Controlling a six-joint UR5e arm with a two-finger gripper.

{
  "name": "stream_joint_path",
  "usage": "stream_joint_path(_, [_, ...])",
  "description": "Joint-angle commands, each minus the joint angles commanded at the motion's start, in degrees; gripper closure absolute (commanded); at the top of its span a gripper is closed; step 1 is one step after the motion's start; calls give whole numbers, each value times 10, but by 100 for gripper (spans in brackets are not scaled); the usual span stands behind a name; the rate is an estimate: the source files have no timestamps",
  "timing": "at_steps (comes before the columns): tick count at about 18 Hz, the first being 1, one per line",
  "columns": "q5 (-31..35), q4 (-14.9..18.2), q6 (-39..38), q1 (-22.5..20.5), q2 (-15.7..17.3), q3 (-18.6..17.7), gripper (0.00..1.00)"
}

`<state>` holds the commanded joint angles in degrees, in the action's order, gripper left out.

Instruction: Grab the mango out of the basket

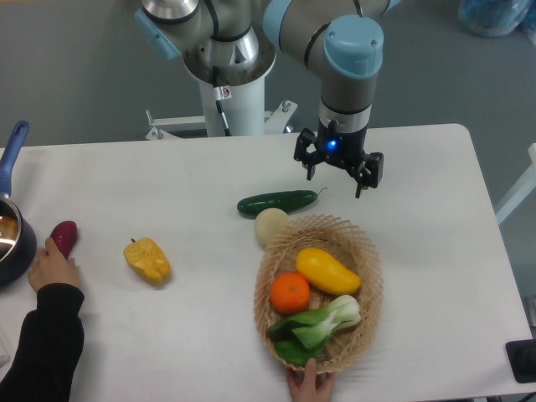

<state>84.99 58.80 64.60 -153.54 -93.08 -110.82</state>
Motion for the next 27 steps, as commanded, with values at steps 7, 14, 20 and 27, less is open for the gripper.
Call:
stream_joint_path(7, [-7, -2, -168, 14, 5, -4, 0])
stream_joint_path(14, [-4, -6, -265, 62, -32, -5, 0])
stream_joint_path(20, [37, -16, -242, 76, -59, 5, 0])
stream_joint_path(27, [82, -52, 13, 92, -118, 46, 0])
